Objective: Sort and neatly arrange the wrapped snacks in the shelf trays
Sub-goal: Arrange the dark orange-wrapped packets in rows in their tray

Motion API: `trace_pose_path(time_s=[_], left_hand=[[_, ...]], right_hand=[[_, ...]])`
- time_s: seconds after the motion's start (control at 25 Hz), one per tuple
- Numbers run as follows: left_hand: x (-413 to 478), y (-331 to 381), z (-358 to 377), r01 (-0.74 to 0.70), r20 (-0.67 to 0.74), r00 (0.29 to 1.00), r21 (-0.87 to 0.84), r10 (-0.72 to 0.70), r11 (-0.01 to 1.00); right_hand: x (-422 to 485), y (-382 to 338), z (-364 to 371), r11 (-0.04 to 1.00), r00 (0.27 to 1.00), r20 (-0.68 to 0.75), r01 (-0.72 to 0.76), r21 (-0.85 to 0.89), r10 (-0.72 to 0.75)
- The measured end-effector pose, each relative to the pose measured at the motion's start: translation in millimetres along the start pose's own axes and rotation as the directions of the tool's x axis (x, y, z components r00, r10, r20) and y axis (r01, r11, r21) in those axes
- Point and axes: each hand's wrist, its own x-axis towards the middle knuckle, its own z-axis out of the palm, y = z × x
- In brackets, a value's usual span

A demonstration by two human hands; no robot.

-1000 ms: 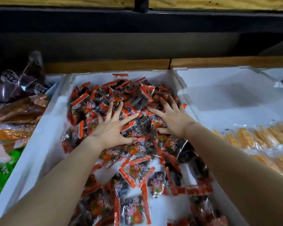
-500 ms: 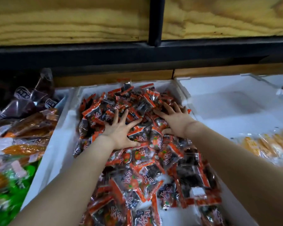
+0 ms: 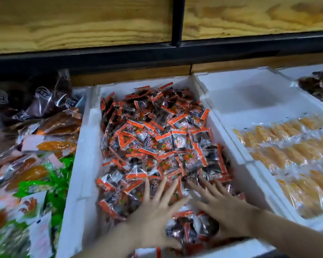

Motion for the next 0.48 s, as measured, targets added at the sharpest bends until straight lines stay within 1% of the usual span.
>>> trace_pose_path(time_s=[0.04, 0.08, 0.16, 0.28, 0.36, 0.4, 0.48], left_hand=[[-2, 2, 17, -0.059, -0.053, 0.996, 0.134, 0.066, 0.989], [-7, 4, 23, -0.046, -0.052, 0.997, 0.188, 0.057, 0.981], [-4, 2, 20, 0.048, -0.102, 0.994, 0.215, -0.027, 0.975], [11, -19, 14, 0.134, -0.322, 0.946, 0.264, -0.044, 0.955], [21, -30, 4, 0.18, -0.305, 0.947, 0.258, -0.097, 0.949], [27, -36, 1, 0.204, -0.294, 0.948, 0.258, -0.124, 0.944], [41, -53, -1, 0.22, -0.311, 0.941, 0.271, -0.131, 0.937]], right_hand=[[2, 0, 3, 0.999, 1.0, -0.008, -0.016, -0.042, 0.016], [4, 3, 2, 0.998, 1.0, -0.002, -0.031, -0.056, 0.031], [13, 16, -4, 0.996, 0.998, -0.042, -0.059, -0.073, 0.056], [28, 40, -10, 0.984, 0.985, -0.101, -0.148, -0.104, 0.137], [42, 51, -14, 0.968, 0.971, -0.155, -0.207, -0.144, 0.185], [50, 55, -16, 0.962, 0.965, -0.182, -0.219, -0.163, 0.189], [68, 63, -19, 0.956, 0.96, -0.228, -0.211, -0.205, 0.163]])
